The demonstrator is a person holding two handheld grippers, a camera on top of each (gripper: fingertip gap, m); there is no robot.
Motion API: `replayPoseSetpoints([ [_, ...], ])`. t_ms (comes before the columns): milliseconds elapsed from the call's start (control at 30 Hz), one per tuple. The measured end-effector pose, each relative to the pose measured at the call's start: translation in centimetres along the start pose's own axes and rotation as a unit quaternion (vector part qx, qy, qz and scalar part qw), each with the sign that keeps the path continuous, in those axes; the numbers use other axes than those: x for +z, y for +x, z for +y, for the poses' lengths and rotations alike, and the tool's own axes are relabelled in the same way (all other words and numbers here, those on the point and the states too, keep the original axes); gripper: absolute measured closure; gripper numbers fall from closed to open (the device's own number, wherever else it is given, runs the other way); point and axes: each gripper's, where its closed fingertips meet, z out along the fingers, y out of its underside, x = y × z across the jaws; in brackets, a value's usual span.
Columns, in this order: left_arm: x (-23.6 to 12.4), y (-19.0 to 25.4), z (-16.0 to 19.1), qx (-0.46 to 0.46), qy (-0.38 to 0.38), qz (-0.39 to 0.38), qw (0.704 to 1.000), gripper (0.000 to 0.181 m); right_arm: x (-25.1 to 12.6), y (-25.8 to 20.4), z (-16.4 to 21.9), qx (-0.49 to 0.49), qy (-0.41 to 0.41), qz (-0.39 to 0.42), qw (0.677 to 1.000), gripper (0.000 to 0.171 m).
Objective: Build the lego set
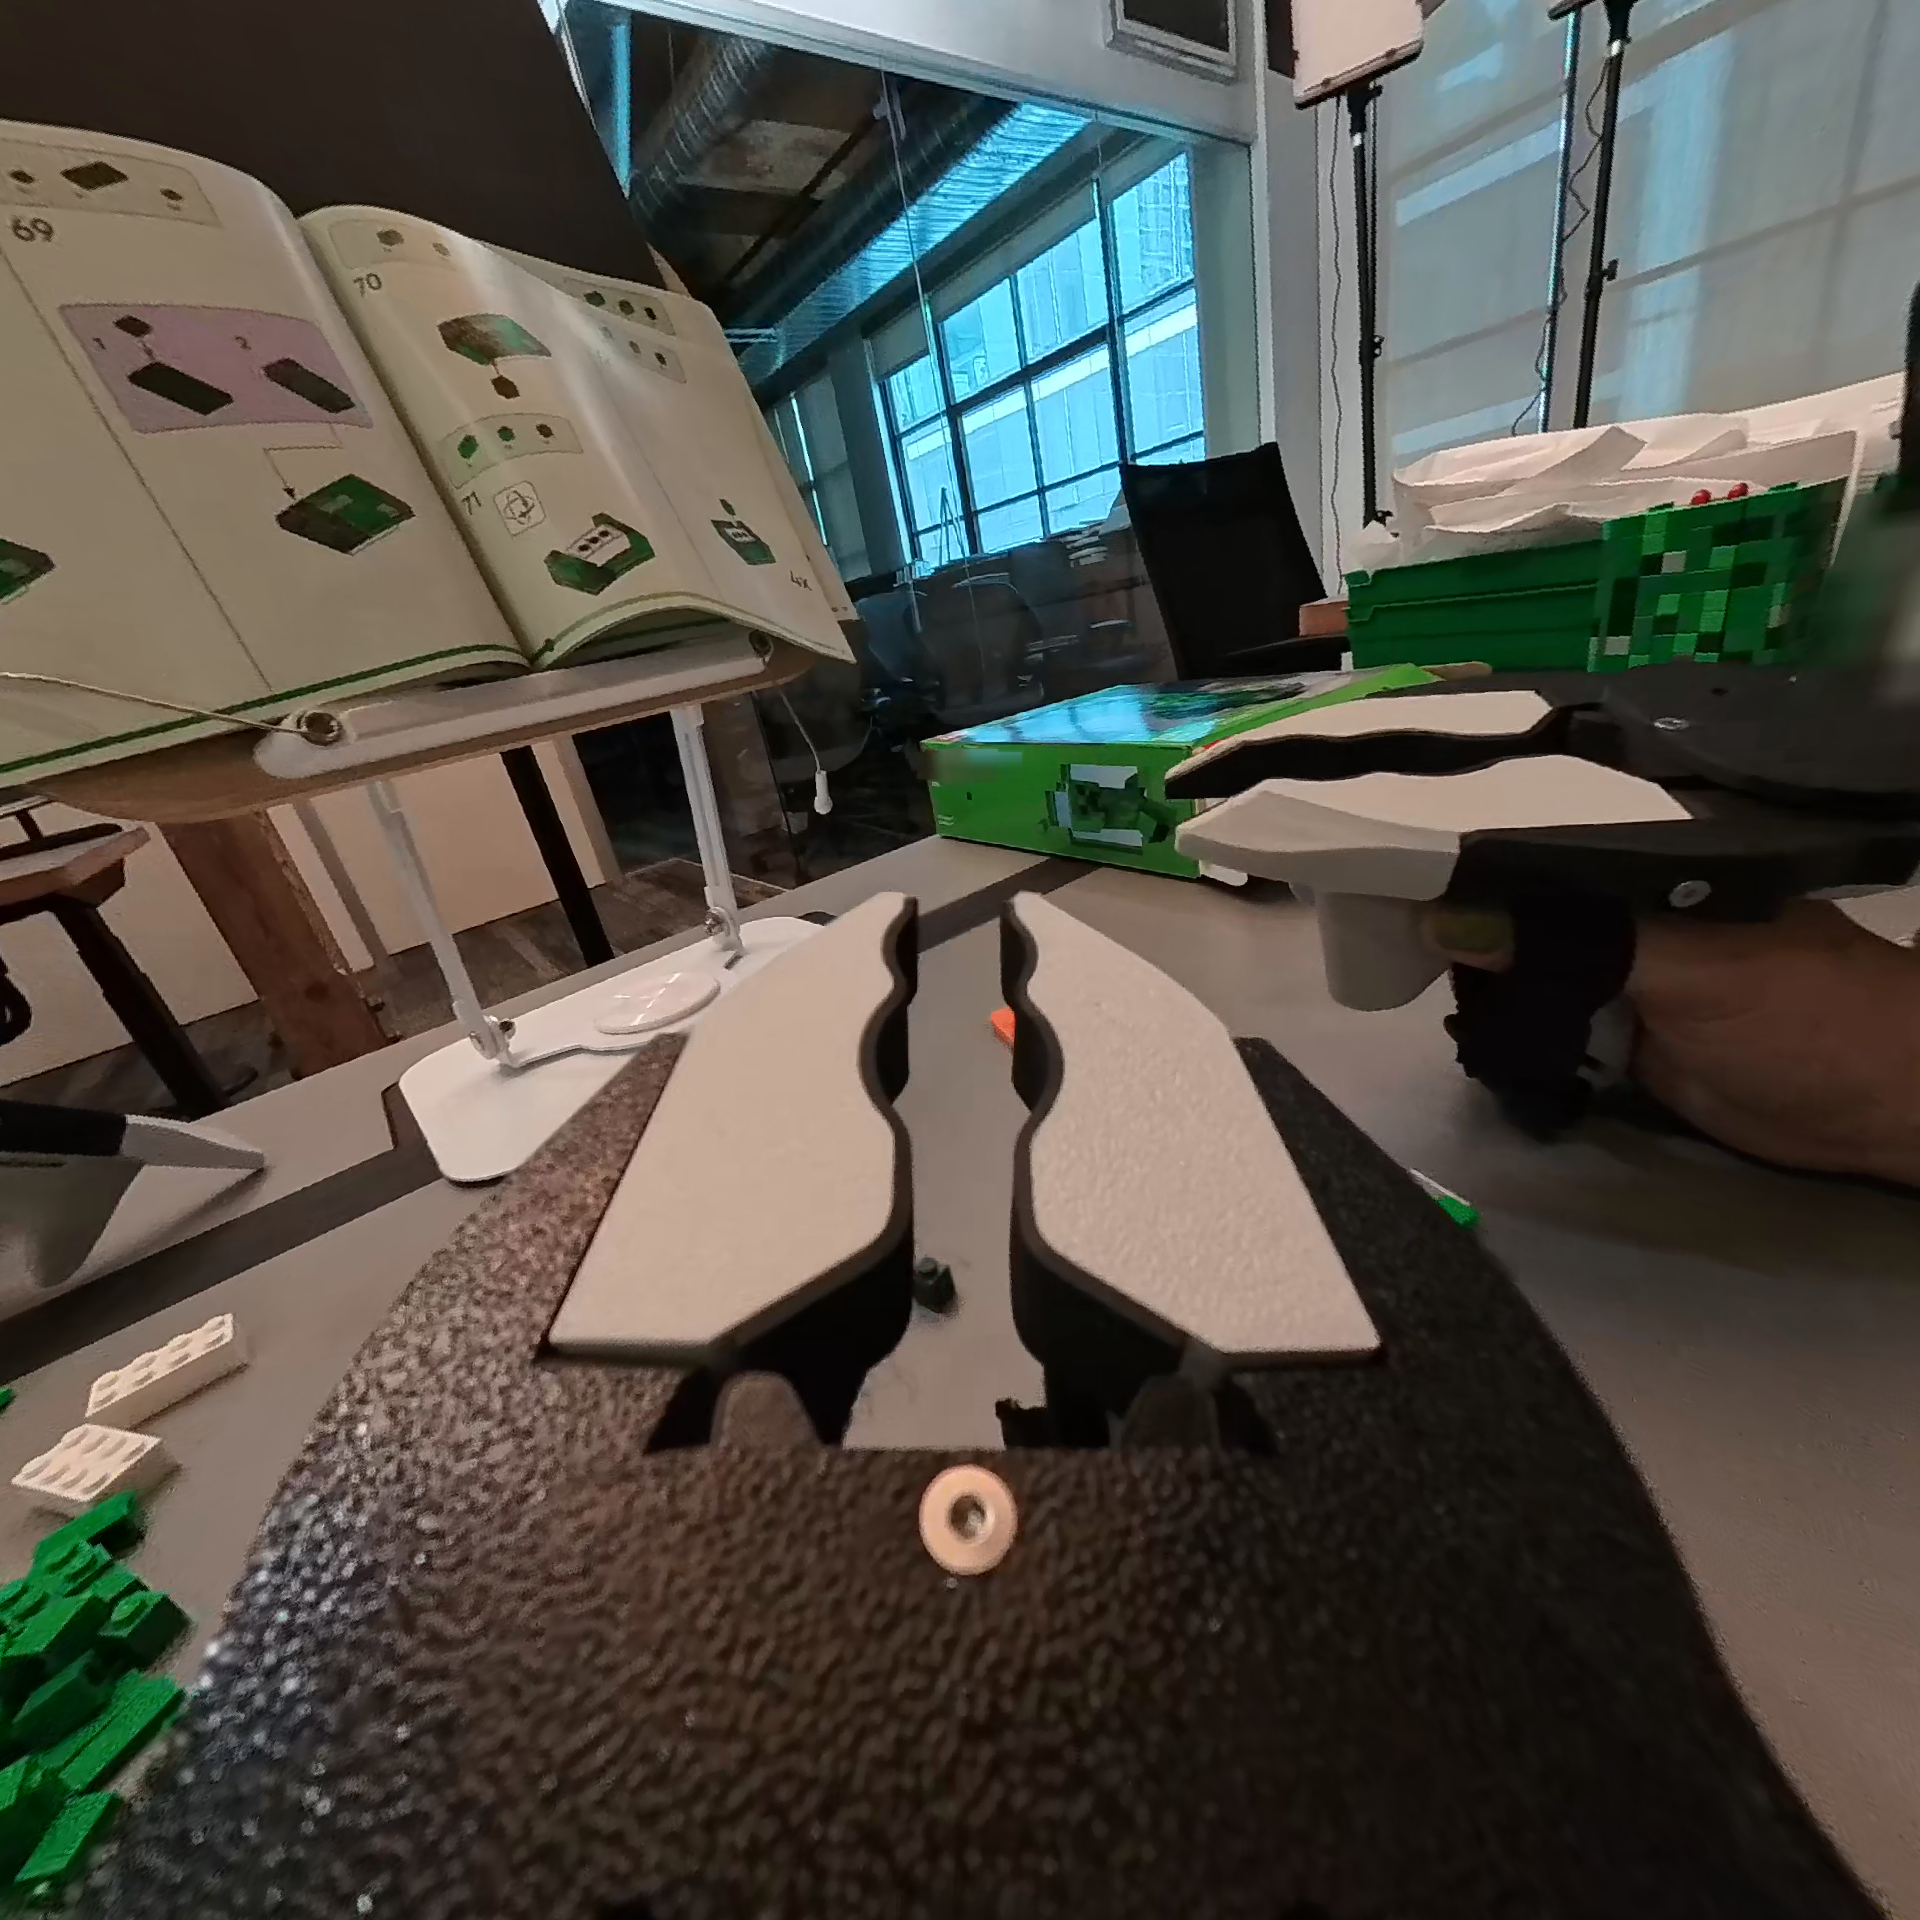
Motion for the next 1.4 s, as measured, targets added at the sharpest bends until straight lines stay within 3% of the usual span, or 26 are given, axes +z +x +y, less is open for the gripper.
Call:
replayPoseSetpoints([
  [467, -0.8, -1.1, -1.1, 0.028, 0.007, -0.058, 0.998, 0.144, 0.0, 0.1, 0.2, -0.027, -0.019, 0.021, 0.999, 0.15],
  [567, -2.4, -5.4, -1.8, 0.051, 0.01, -0.135, 0.99, 0.145, 0.3, -0.4, 0.6, -0.056, -0.037, 0.02, 0.998, 0.15],
  [700, -7.4, -13.0, -0.3, 0.041, -0.027, -0.259, 0.965, 0.145, 0.5, -0.9, 0.9, -0.08, -0.052, 0.016, 0.995, 0.15],
  [800, -10.2, -15.6, 0.7, 0.026, -0.05, -0.31, 0.949, 0.146, 0.5, -1.2, -0.2, -0.1, -0.049, 0.036, 0.993, 0.15],
  [867, -10.8, -15.9, 0.9, 0.007, -0.043, -0.313, 0.949, 0.147, 0.7, -3.0, -1.8, -0.098, -0.046, 0.042, 0.993, 0.15],
  [967, -9.8, -15.2, 0.8, -0.02, -0.025, -0.272, 0.962, 0.146, 1.9, -8.9, -3.5, -0.057, -0.031, -0.01, 0.998, 0.15],
  [1100, -8.8, -14.5, 0.9, 0.014, -0.04, -0.25, 0.967, 0.145, 4.2, -13.8, -2.8, -0.024, -0.038, -0.048, 0.998, 0.154],
  [1267, -9.6, -16.3, 0.2, 0.07, -0.053, -0.282, 0.955, 0.149, 7.3, -12.8, -1.4, 0.056, -0.045, -0.028, 0.997, 0.157],
  [1400, -10.0, -17.2, 0.5, 0.043, -0.049, -0.28, 0.958, 0.153, 8.9, -11.2, -1.2, 0.078, -0.029, -0.011, 0.996, 0.157],
])
